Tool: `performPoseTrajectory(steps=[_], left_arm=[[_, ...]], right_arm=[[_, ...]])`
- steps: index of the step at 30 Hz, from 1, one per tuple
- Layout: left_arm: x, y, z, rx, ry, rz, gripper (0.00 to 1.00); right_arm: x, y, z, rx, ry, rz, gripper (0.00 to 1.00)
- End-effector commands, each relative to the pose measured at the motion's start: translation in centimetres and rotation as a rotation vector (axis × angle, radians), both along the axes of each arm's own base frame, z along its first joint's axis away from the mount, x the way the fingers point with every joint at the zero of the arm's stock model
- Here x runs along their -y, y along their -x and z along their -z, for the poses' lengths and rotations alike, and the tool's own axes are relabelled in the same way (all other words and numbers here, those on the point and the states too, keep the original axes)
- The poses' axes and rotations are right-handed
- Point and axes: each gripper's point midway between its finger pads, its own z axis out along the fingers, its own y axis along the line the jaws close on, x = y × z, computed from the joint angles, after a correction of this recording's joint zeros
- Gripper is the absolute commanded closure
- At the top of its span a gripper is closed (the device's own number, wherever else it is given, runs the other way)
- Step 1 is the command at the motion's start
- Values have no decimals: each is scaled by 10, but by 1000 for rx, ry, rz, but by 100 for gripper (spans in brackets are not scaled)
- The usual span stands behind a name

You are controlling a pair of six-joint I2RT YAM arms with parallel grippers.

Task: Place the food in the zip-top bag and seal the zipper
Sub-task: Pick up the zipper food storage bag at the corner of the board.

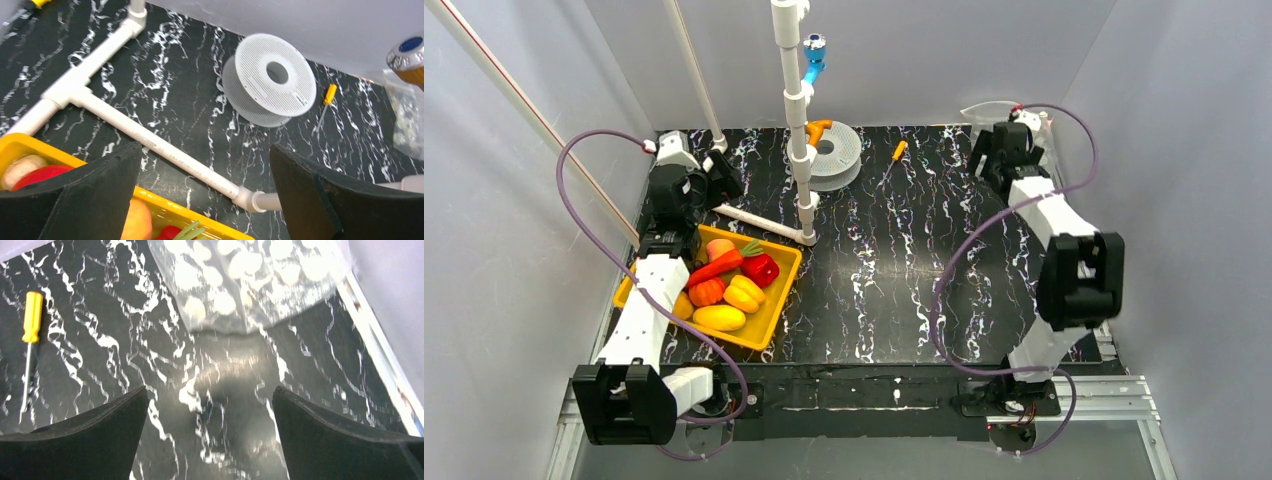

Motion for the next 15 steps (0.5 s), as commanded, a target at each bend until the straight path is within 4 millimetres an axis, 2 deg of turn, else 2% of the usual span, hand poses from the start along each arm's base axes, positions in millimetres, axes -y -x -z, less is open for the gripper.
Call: performPoseTrajectory(steps=[1,7,12,15], left_arm=[[27,-1,-6,-13,35,157,1],[48,0,-9,-18,67,277,0],[47,1,-12,-12,63,276,1],[48,0,-9,-22,69,278,1]], right_arm=[[16,-43,-2,-68,98,-55,0],[21,-94,10,-157,251,-167,0],[32,-114,29,-209,318,-160,0],[26,-120,39,-211,304,-220,0]])
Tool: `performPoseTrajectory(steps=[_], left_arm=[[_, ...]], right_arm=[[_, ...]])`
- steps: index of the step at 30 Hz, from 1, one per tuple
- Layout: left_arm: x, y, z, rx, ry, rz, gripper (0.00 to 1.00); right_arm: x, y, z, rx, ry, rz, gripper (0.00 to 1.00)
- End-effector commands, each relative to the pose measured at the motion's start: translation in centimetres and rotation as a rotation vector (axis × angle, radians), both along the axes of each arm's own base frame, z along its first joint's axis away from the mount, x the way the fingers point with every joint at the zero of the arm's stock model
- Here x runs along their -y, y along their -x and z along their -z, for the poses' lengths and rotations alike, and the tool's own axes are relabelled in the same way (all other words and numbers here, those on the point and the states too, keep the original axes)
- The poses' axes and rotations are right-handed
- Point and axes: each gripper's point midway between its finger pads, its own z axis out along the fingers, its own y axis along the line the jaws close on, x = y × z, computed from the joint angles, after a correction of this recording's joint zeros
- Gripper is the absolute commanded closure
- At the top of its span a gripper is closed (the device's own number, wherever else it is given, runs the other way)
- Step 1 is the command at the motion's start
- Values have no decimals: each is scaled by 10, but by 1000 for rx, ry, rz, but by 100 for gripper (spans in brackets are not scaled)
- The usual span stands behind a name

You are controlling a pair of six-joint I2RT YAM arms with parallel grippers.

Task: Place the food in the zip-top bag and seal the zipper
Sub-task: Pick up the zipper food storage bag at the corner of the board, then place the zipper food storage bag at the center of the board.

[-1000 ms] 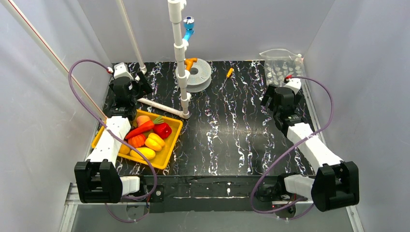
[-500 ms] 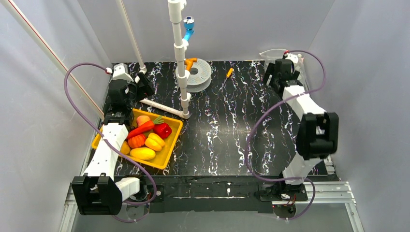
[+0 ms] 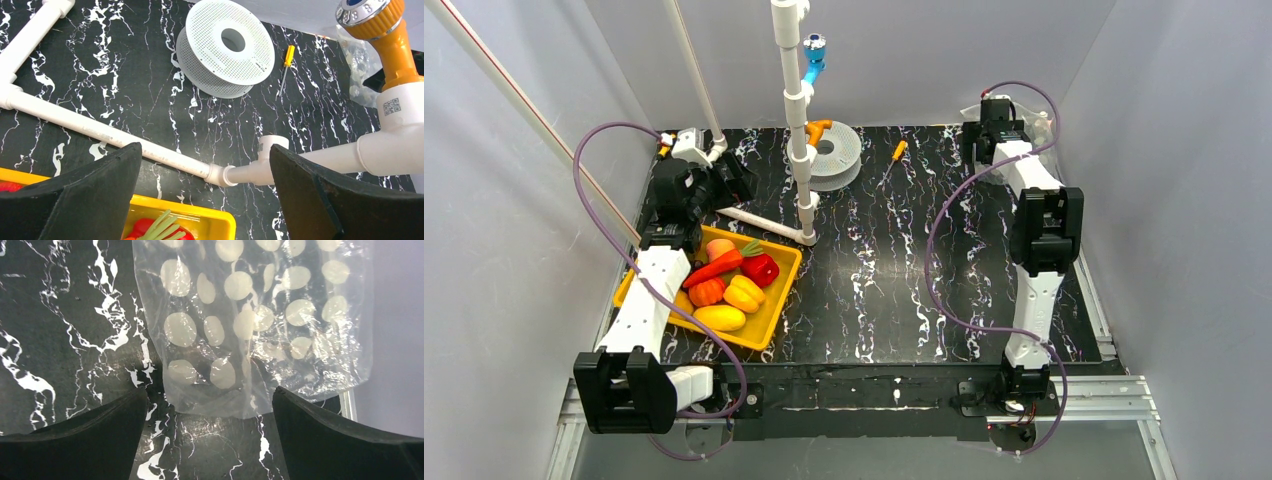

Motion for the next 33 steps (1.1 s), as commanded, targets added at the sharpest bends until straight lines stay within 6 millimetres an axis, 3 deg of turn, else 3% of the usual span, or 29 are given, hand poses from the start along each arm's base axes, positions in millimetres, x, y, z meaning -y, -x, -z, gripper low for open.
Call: performPoseTrajectory(steps=[1,9,11,12,16,20,21,24,25,28,31,33], left_arm=[[5,-1,-17,33,7,35,1],[2,-4,-4,6,-2,19,1],[1,-5,-4,4,-7,17,0],[0,-5,-2,2,-9,14,1],[-1,-6,2,-10,-8,2,1],[1,-8,-2,-9,6,9,0],[1,-7,0,-13,11,8,0],[4,-7,3,-17,33,10,0],[5,-7,3,-19,44,14,0],[8,-9,7,-40,70,14,1],[11,-11,13,-67,117,4,1],[14,-12,18,-78,148,7,1]], right_arm=[[2,-11,-5,-7,36,-74,0],[-4,-24,27,-56,14,-94,14],[-9,-25,34,-77,-8,-117,21],[-15,-25,36,-86,-27,-142,32],[-36,-14,29,-121,-107,-225,58],[-42,2,10,-133,-110,-216,99],[-47,9,6,-144,-113,-226,99],[-80,43,-10,-166,-150,-301,99],[-95,58,-29,-134,-177,-329,99],[-138,117,-39,-162,-248,-394,99],[-180,181,-27,-220,-285,-488,99],[-198,230,-10,-293,-291,-536,99]])
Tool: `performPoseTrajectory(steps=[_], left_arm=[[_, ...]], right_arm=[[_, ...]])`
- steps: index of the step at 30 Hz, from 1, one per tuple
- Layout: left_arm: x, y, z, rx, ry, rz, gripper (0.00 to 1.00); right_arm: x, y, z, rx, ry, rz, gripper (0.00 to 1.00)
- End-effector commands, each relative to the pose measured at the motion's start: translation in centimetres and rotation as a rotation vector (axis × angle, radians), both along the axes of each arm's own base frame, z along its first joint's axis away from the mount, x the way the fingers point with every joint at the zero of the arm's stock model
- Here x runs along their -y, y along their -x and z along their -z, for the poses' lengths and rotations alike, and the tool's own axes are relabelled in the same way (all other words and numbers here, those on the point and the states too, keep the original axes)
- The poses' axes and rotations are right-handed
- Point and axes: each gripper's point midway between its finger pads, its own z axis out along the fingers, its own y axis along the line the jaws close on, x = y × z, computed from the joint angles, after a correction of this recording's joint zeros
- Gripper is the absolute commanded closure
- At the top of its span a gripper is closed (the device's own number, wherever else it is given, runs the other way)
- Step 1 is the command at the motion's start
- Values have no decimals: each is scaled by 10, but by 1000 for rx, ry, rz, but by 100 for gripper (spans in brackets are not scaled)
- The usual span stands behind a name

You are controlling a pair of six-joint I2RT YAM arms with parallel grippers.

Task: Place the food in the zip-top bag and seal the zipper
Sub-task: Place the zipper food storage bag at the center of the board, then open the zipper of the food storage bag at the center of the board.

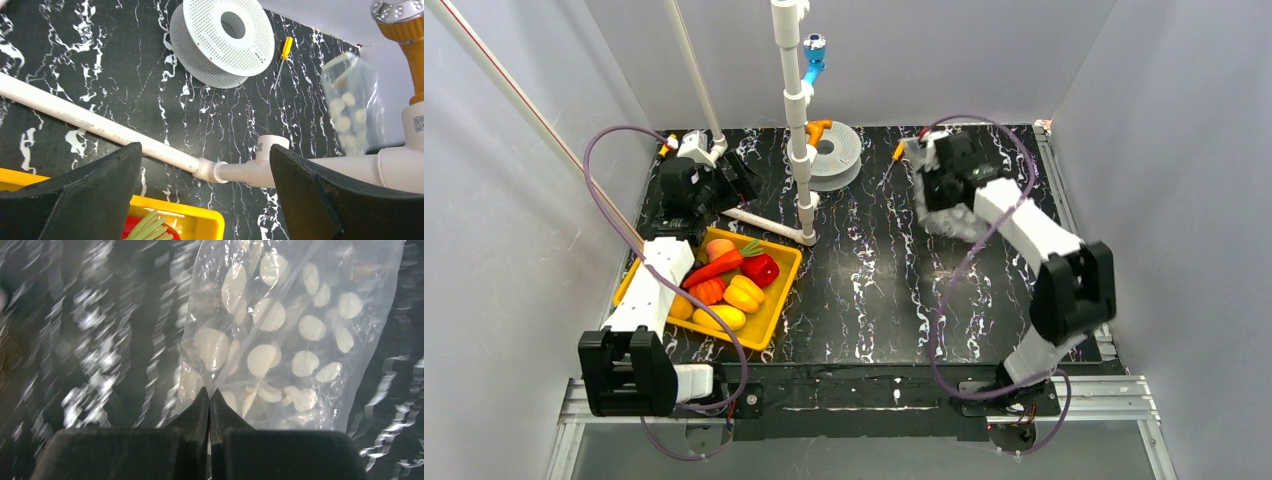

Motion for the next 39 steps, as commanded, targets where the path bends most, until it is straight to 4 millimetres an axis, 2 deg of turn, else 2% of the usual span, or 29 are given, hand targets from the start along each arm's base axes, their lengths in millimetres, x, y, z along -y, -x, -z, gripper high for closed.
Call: performPoseTrajectory(steps=[1,4,6,8,9,11,12,15,17,19,20,24,26,27,28,32,37,39], left_arm=[[8,-5,-1,-5,81,10,1],[8,-5,-1,-18,77,9,1],[6,-3,-4,-9,65,3,1],[4,-1,-9,10,54,1,1],[4,0,-10,15,47,-1,1],[2,1,-13,24,35,-5,1],[1,1,-14,29,30,-9,1],[-3,2,-14,45,10,-25,1],[-6,3,-14,48,-2,-37,0],[-8,4,-15,50,-11,-44,0],[-9,4,-15,53,-13,-46,0],[-7,6,-20,61,-8,-38,0],[-8,6,-24,70,-4,-51,0],[-10,5,-30,77,3,-71,1],[-14,6,-34,67,-4,-92,0],[-20,11,-51,87,-66,-95,1],[-34,26,-27,63,-181,-120,1],[-40,32,-30,84,-196,-161,0]], right_arm=[[-55,98,19,-122,-70,-148,99],[-79,169,33,-187,-30,-296,99],[-83,208,42,-212,17,-361,99],[-77,235,49,-258,53,-370,99],[-71,244,52,-277,64,-345,95],[-59,254,50,-292,59,-263,78],[-53,255,45,-273,46,-219,70],[-20,243,28,-131,29,64,38],[-15,236,16,-38,-56,142,29],[-17,232,10,10,-122,169,25],[-25,231,6,18,-160,144,23],[-92,238,-20,-19,-388,-127,18],[-109,235,-26,-56,-415,-133,13],[-110,229,-28,-57,-394,-79,5],[-108,222,-28,-53,-358,-8,2],[-111,193,-39,54,-193,166,2],[-127,169,-49,152,40,252,2],[-134,160,-49,175,140,263,2]])
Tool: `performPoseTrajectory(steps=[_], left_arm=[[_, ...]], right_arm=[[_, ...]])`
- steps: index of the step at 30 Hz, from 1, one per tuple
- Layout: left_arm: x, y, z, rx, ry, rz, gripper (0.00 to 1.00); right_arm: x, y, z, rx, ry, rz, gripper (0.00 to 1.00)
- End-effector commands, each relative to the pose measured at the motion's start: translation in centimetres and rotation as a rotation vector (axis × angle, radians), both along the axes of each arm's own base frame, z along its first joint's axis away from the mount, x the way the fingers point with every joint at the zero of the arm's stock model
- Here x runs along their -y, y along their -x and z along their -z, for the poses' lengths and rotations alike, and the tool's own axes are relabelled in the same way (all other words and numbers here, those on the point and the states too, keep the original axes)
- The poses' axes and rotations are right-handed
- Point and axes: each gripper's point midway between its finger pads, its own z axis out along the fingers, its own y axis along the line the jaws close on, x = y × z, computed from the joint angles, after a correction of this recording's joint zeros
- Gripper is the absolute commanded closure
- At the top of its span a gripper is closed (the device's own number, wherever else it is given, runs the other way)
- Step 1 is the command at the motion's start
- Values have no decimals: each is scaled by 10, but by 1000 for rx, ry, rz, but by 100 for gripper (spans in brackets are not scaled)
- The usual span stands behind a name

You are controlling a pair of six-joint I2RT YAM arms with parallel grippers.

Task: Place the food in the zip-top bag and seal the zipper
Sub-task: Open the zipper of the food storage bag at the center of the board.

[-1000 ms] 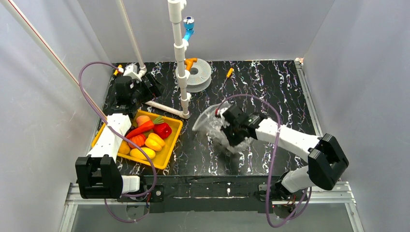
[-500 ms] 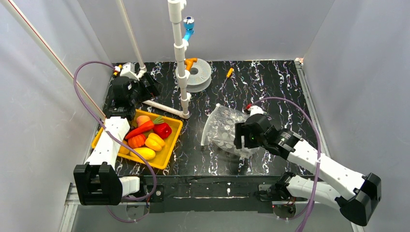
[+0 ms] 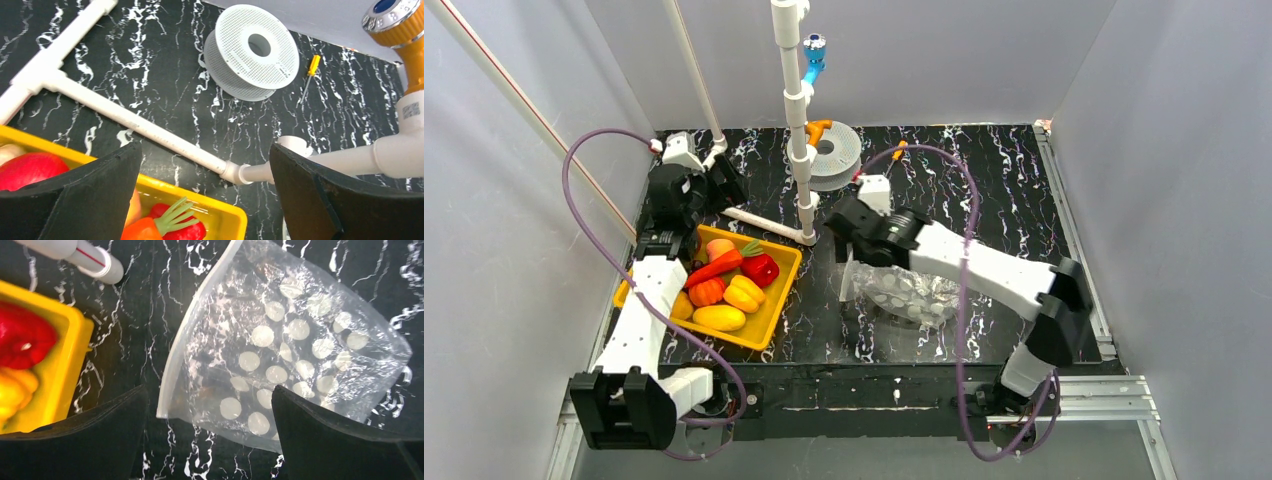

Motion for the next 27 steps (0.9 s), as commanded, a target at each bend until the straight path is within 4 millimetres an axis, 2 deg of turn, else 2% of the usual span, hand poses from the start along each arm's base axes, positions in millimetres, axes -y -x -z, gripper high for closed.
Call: performPoseTrajectory(steps=[1,4,8,11,14,22,25,27], left_arm=[[-16,18,-11,55,-99,-66,0],[-14,23,-23,82,-89,-61,0],[-8,20,-15,61,-56,-47,0],[0,19,-15,62,-26,-12,0],[-1,20,-15,64,-27,-15,1],[1,20,-15,62,-22,-9,0],[1,19,-14,62,-21,-6,0],[1,19,-14,60,-21,-5,0]], right_arm=[[9,-24,-6,96,268,121,2],[-12,-32,8,80,364,89,2],[-39,-36,53,78,495,-28,2],[-47,-43,65,117,594,-66,2],[-41,-55,77,167,753,-61,2],[-34,-65,86,207,895,-51,5],[-28,-65,83,217,915,-32,10],[-24,-65,81,221,926,-29,18]])
